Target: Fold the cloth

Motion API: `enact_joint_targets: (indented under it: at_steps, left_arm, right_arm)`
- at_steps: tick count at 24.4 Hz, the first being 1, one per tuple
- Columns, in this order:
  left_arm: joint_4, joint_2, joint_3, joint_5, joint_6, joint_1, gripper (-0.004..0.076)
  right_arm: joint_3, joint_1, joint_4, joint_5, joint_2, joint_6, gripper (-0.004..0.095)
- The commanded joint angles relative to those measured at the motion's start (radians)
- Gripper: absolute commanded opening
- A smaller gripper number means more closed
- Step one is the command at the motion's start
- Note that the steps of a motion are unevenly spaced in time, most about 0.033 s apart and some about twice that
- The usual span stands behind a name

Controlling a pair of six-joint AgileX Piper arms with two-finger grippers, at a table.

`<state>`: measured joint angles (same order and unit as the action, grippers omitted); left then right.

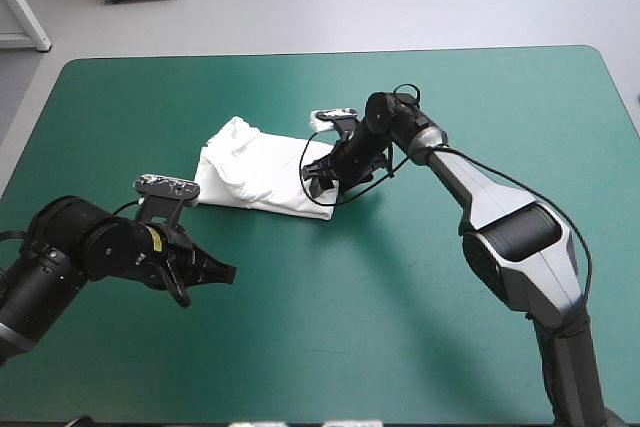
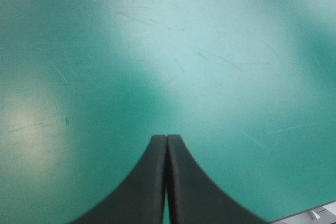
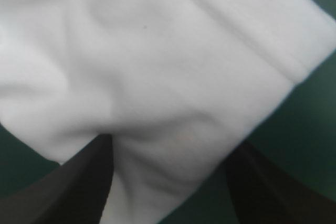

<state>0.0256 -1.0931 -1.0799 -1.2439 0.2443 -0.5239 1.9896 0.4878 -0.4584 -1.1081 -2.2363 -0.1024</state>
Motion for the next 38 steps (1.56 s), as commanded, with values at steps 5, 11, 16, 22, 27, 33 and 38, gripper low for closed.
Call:
enact_joint_targets:
  at_steps: [5,11,16,22,27,33,38]
  left_arm:
    - [0.002,0.019,-0.022,0.009,0.011,-0.005,-0.0009]
    - [0.002,0.019,-0.022,0.018,0.011,-0.005,-0.0009]
    - [0.002,0.019,-0.022,0.015,0.011,-0.005,-0.0009]
    - [0.002,0.019,-0.022,0.015,0.001,-0.005,-0.0009]
    - [0.002,0.019,-0.022,0.027,-0.001,-0.005,-0.0009]
    - [0.002,0.019,-0.022,0.048,-0.001,-0.005,-0.0009]
    - [0.002,0.019,-0.022,0.048,-0.001,-0.005,-0.0009]
  right_arm:
    - [0.023,-0.002,-0.136,0.028,0.027,-0.030,0.0208]
    - [0.086,-0.004,0.069,-0.146,0.029,-0.007,-0.0013]
    - [0.040,-0.032,0.243,-0.142,0.111,0.036,-0.0017]
    - [-0.239,-0.238,0.385,-0.142,0.283,0.034,-0.0017]
    - [-0.374,-0.432,0.433,-0.142,0.390,0.023,-0.0017]
    - [-0.413,-0.687,0.471,-0.142,0.452,0.016,-0.0017]
    - [-0.413,-0.827,0.493,-0.142,0.454,0.004,-0.0017]
